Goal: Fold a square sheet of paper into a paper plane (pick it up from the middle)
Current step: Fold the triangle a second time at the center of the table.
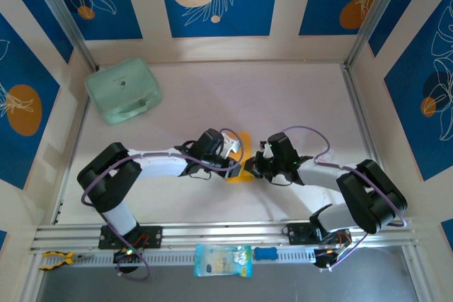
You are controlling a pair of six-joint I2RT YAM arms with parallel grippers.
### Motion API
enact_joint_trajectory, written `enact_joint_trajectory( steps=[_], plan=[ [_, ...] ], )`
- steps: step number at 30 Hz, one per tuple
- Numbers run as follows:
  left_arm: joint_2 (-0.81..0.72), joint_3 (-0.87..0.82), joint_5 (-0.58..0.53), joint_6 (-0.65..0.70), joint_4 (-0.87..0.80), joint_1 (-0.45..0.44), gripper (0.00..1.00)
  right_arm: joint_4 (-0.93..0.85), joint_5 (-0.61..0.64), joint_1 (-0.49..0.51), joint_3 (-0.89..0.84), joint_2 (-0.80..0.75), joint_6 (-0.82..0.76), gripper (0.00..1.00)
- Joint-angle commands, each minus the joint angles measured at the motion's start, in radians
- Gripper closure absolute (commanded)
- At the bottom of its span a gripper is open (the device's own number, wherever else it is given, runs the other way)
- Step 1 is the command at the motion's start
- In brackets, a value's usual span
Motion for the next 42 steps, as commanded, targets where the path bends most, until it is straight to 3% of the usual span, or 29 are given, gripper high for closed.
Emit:
enact_joint_trajectory(
  steps=[1, 10, 26, 42],
  plan=[
    [0.009, 0.014, 0.018, -0.007, 0.032, 0.013, 0.79, 0.014, -0.028, 0.005, 0.005, 0.016, 0.009, 0.97],
    [-0.008, -0.005, 0.019, -0.019, 0.068, 0.02, 0.78, 0.003, -0.025, 0.005, 0.003, 0.022, 0.01, 0.97],
    [-0.014, -0.008, -0.003, -0.012, 0.041, 0.026, 0.91, -0.084, 0.033, -0.003, -0.005, -0.011, 0.001, 0.97],
    [-0.012, -0.014, 0.01, -0.01, 0.034, 0.044, 0.92, -0.149, 0.08, 0.013, 0.051, 0.02, -0.009, 0.97]
  ],
)
